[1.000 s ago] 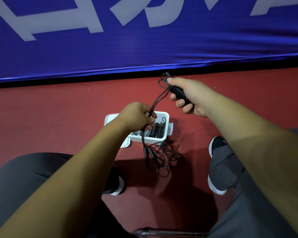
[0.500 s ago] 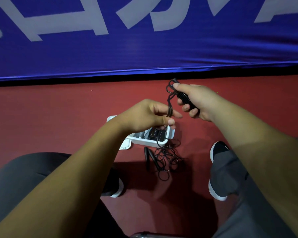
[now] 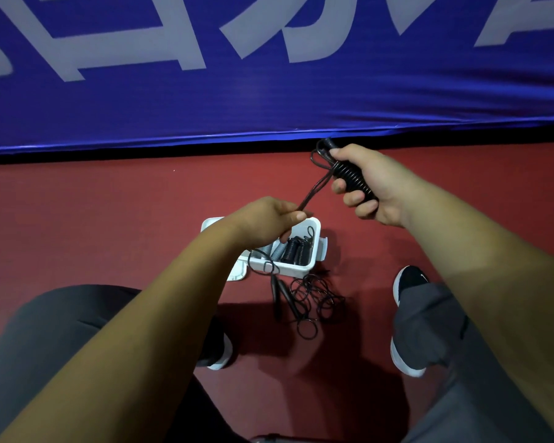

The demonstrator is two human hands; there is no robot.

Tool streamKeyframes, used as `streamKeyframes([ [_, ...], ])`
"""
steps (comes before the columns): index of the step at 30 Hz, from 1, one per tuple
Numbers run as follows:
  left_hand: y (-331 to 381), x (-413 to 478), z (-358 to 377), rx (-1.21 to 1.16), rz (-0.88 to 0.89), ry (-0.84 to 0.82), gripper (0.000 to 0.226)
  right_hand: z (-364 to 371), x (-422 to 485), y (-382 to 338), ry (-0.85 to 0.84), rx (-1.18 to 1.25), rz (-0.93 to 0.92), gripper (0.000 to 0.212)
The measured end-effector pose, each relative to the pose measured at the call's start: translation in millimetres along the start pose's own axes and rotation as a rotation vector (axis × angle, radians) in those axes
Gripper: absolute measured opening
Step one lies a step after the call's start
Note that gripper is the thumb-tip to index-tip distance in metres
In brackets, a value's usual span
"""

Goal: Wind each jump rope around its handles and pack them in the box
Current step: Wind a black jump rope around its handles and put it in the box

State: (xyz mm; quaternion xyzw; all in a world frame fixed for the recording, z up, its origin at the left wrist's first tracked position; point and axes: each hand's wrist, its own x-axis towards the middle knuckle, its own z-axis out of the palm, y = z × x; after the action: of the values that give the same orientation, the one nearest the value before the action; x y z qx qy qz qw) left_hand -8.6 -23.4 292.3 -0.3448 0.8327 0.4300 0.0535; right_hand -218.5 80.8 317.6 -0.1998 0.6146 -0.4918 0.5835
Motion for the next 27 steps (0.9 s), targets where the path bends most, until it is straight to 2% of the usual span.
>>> streamKeyframes([
  [5, -4, 10, 3, 0.058, -0.028, 0.115, 0.026, 10, -9, 0, -0.157, -0.035, 0.030, 0.026],
  [11, 4, 13, 4, 0.006, -0.022, 0.197, 0.017, 14, -17, -1, -0.297, -0.120, 0.097, 0.045],
  [14, 7, 9, -2, 0.013, 0.005, 0.182, 0.030, 17, -22, 4, -0.405, -0.185, 0.164, 0.049],
  [19, 15, 5, -11, -0.233, 0.122, 0.156, 0.035, 18, -25, 13, -0.563, -0.291, 0.328, 0.048],
  [22, 20, 2, -18, -0.347, 0.145, 0.138, 0.023, 19, -25, 16, -0.601, -0.360, 0.354, 0.050],
  [24, 25, -3, -26, -0.295, 0.174, 0.160, 0.024, 22, -24, 18, -0.582, -0.381, 0.316, 0.050],
  [27, 32, -11, -38, -0.182, 0.195, 0.228, 0.027, 23, -18, 20, -0.454, -0.388, 0.242, 0.032],
])
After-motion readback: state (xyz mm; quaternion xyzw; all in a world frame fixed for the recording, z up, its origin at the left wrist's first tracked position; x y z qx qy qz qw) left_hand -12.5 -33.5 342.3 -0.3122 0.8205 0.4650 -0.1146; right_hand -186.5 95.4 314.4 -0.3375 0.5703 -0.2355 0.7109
